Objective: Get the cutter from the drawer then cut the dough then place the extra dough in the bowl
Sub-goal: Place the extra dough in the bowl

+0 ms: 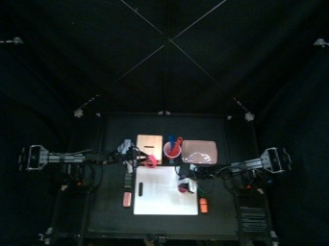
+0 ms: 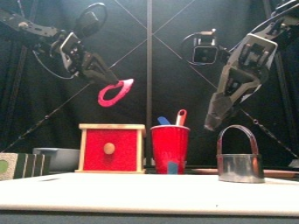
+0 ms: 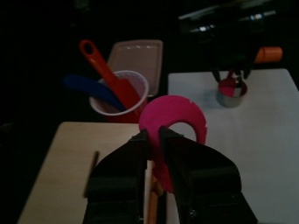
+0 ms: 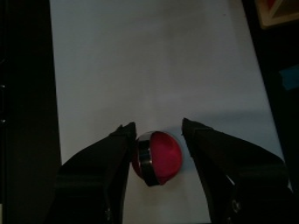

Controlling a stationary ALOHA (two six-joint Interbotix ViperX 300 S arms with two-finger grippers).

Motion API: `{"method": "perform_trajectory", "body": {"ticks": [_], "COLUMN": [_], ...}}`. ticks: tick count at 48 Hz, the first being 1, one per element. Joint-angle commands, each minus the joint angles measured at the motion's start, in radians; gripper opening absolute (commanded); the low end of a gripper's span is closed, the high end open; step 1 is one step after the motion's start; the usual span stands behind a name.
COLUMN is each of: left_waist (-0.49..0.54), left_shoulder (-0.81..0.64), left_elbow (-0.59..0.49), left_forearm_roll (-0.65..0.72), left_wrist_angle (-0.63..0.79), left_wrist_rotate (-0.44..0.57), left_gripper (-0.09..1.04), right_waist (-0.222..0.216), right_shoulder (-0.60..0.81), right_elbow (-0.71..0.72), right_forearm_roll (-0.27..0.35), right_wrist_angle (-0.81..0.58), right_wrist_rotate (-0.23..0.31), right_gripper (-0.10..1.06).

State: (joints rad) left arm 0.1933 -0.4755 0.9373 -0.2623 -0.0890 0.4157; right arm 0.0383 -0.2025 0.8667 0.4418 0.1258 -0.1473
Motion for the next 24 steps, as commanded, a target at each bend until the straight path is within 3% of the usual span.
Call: {"method": "perform_trajectory", "body": {"ticks": [1, 15, 24], "left_waist": [0.095, 0.331, 0.391], "left_shoulder": [-0.091, -0.267, -0.319], "left_elbow": [0.034, 0.198, 0.276], "left_forearm_roll": [-0.017, -0.15, -0.195], "left_wrist_angle": [-0.015, 0.028, 0.083], "left_wrist_rotate": [-0.003, -0.002, -0.002], "left_gripper": [0.58, 0.58, 0.58], "right_waist": [-0.005, -0.003, -0.003], "right_shoulder": [-0.018, -0.017, -0.018], "right_elbow": [-0.009, -0.006, -0.011], "right_forearm_roll": [0.002, 0.014, 0.012], "right_wrist_angle": [-0.003, -0.002, -0.002], "right_wrist_rotate": [-0.002, -0.002, -0.002], "right_gripper": [0.83, 0.83, 0.83]}}
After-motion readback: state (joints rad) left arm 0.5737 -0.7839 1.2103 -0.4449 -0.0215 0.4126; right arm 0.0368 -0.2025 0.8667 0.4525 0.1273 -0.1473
